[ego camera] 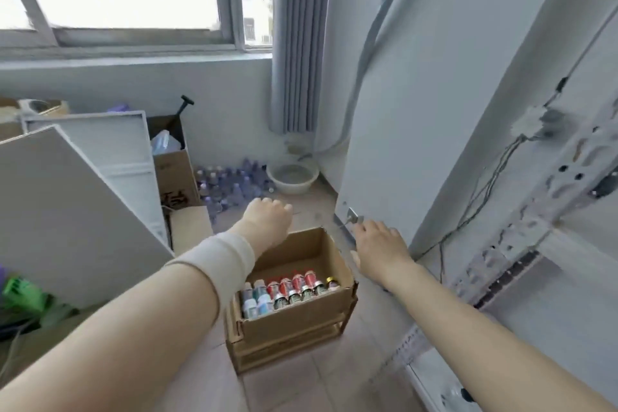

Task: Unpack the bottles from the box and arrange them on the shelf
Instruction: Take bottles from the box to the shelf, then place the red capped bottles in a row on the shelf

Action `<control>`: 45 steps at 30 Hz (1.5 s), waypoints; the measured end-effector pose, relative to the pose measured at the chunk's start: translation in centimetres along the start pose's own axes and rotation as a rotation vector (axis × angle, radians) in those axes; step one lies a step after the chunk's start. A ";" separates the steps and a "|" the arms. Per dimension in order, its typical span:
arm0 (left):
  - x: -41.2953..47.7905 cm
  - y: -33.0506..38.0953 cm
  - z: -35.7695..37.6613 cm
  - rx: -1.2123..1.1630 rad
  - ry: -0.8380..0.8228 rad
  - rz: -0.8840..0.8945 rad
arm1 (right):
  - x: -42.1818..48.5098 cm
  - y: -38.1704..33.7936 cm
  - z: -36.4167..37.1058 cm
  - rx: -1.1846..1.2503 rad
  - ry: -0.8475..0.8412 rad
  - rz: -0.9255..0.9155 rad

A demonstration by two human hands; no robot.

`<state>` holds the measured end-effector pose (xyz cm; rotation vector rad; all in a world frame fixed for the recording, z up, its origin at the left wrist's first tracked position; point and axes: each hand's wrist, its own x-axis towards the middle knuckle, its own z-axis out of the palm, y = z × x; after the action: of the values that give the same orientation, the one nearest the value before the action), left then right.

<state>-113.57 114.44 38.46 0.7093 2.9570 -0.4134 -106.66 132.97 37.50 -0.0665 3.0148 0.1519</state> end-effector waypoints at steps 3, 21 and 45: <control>2.3 -1.6 6.1 -0.086 -0.155 -0.037 | 4.1 -1.4 4.2 0.002 -0.113 -0.026; 21.2 3.4 33.7 -0.606 -0.702 -0.264 | 27.6 0.3 31.5 0.300 -0.734 0.067; 34.7 5.4 51.1 -1.106 -0.606 -0.273 | 39.8 1.4 48.0 0.763 -0.844 0.455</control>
<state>-141.67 120.04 -16.54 0.0130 2.1678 0.8054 -140.51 137.82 -14.73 0.5872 2.0202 -0.7295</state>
